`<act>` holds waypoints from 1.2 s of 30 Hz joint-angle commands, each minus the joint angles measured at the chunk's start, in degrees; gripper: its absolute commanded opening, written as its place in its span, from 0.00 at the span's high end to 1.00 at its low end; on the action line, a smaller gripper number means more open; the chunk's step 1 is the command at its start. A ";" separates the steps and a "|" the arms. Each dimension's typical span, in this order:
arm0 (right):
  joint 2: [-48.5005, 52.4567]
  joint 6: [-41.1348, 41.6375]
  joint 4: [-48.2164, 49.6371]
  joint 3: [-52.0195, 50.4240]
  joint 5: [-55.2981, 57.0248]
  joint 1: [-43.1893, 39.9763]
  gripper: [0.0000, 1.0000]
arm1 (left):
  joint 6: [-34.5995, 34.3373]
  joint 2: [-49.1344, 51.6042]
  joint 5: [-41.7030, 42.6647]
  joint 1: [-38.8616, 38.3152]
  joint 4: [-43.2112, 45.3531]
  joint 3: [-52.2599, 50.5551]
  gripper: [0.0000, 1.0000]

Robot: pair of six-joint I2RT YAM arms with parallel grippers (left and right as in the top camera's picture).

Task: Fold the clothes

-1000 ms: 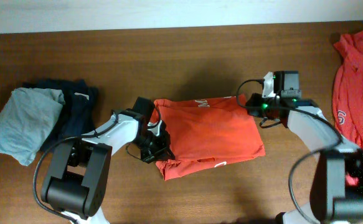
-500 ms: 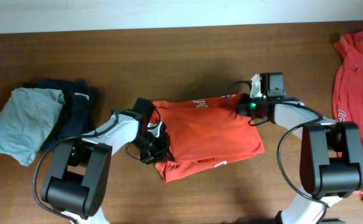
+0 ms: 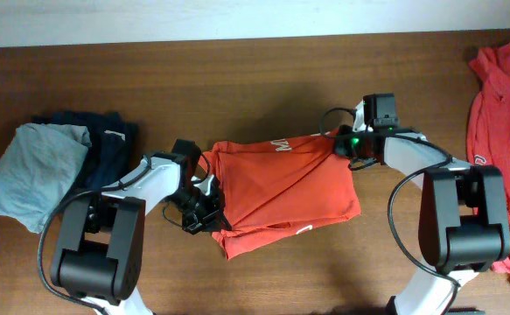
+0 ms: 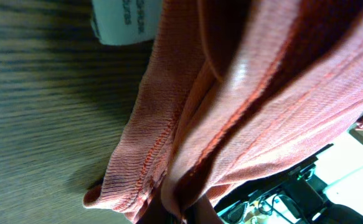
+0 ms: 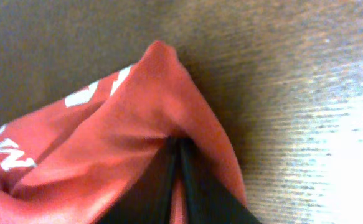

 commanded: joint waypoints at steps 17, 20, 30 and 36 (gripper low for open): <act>-11.43 -5.79 -28.74 8.85 -0.92 -2.58 0.60 | 5.14 -9.46 -15.41 1.11 -1.07 6.47 0.71; -12.46 -5.81 -34.01 8.85 -0.92 -2.51 0.60 | 6.97 -11.72 -20.85 1.09 1.81 6.67 0.71; -12.22 -6.62 -35.93 1.86 -0.66 1.64 0.60 | 19.63 -5.97 -27.26 0.83 21.03 5.64 0.77; -12.22 -6.19 -32.09 -4.83 -0.70 2.80 0.70 | 23.78 -0.57 -26.18 0.83 24.02 5.64 0.77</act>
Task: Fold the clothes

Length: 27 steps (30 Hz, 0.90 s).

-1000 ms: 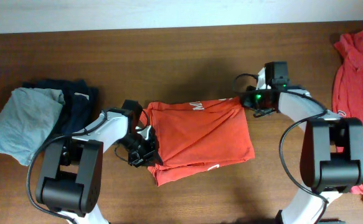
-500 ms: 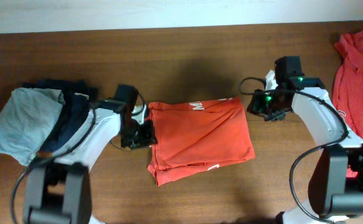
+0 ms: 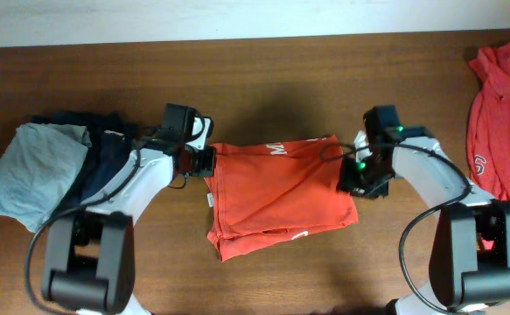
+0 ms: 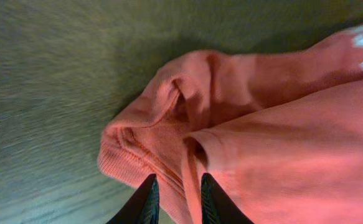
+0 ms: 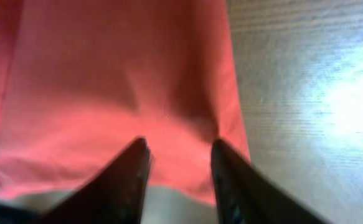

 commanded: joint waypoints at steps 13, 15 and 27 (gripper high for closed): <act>-1.09 8.63 1.29 -7.56 16.24 0.33 0.96 | 4.39 7.80 -6.43 1.25 -0.57 0.02 0.92; -1.09 8.63 0.31 -7.52 16.17 0.33 0.96 | 4.39 7.78 -6.40 2.51 -1.92 0.87 0.93; -1.14 9.66 -0.72 -6.78 15.96 0.33 0.96 | 4.42 5.73 -2.21 3.61 -17.46 15.78 0.82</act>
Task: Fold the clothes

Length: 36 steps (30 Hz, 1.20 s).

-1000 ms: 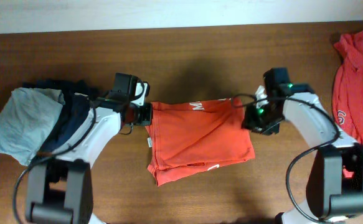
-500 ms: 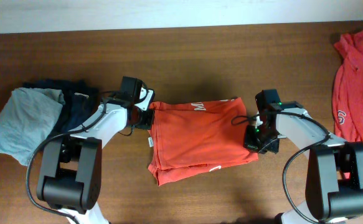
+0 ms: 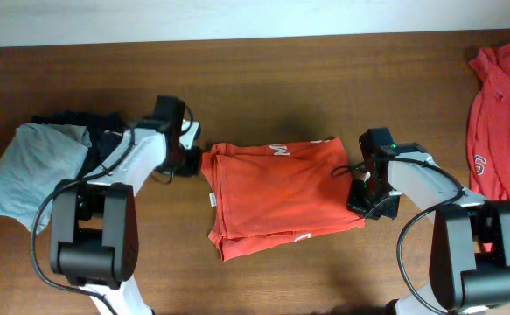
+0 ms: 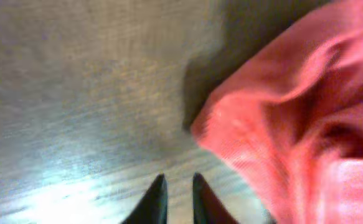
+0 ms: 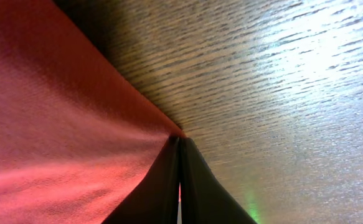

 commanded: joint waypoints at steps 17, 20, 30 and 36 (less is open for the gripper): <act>-0.55 0.72 1.09 -0.15 -0.98 0.11 0.96 | 11.10 0.85 5.49 -9.20 3.52 2.01 0.95; -0.55 0.72 1.09 -0.15 -0.98 0.11 0.96 | 11.56 1.27 5.42 -10.32 5.03 1.99 0.95; -0.55 0.72 1.01 -0.15 -0.94 0.11 0.96 | 8.61 10.29 -0.24 -10.60 7.78 2.01 0.99; -0.55 0.74 0.83 -0.15 -0.92 0.11 0.96 | -0.72 10.75 -14.45 -8.37 6.43 2.05 0.99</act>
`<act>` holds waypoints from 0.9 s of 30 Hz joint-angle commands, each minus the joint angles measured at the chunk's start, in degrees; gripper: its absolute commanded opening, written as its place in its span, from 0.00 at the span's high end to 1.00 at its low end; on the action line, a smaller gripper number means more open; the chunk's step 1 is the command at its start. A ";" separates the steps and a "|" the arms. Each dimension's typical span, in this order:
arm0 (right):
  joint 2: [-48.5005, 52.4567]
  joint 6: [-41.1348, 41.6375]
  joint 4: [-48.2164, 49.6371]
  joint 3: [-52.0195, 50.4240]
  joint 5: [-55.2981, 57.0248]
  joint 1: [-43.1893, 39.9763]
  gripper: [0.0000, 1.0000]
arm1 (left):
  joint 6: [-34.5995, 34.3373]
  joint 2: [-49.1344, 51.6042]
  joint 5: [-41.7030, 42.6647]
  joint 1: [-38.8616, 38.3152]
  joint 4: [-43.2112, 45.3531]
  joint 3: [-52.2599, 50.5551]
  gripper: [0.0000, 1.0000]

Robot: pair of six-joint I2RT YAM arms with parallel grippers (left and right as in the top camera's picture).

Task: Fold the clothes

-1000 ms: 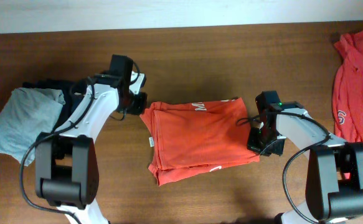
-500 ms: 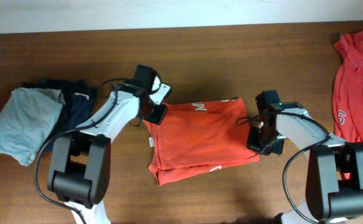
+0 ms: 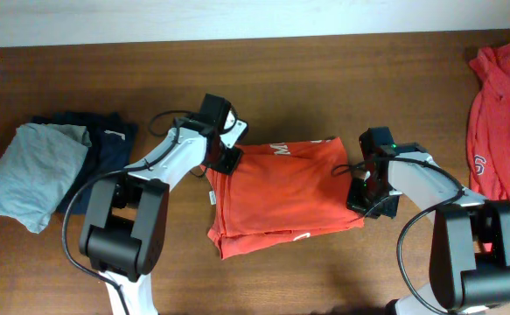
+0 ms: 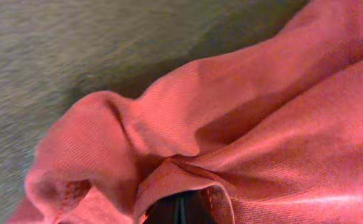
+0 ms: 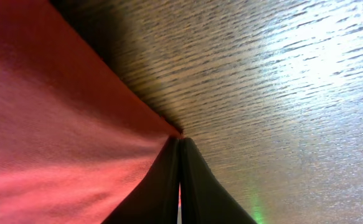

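An orange shirt with white lettering lies folded in a rough rectangle at the table's middle. My left gripper sits at its far left corner, shut on a bunched fold of the orange cloth, which drapes over the dark fingertips. At the shirt's right edge, near the front corner, my right gripper is shut, with a sliver of the shirt's hem pinched between its fingers against the wood.
A folded grey garment lies on a navy one at the left. A red shirt lies crumpled along the right edge. The wooden table ends at a white wall at the back.
My left gripper was over bare wood just left of the shirt's far corner with a narrow gap between its fingers. It is now on that corner, shut on the cloth. The right gripper holds as before.
At first my left gripper held the shirt's front left edge and the right held its far right corner. Then both were open, left at the far left corner, right on the right edge. The right then pinched the front right hem; the left has now gripped the far left corner.
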 commanded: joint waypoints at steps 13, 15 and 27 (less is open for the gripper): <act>-1.66 -8.55 3.34 0.04 -7.34 0.11 0.96 | -4.98 -0.28 -2.38 8.63 -9.68 7.91 0.75; -3.26 -13.66 5.09 0.83 -12.52 0.11 0.96 | -4.98 -1.66 -2.40 8.35 -11.34 9.44 0.73; -6.58 -20.22 10.19 3.89 -21.66 1.68 0.95 | -3.58 -5.64 3.43 7.65 -14.14 10.40 0.68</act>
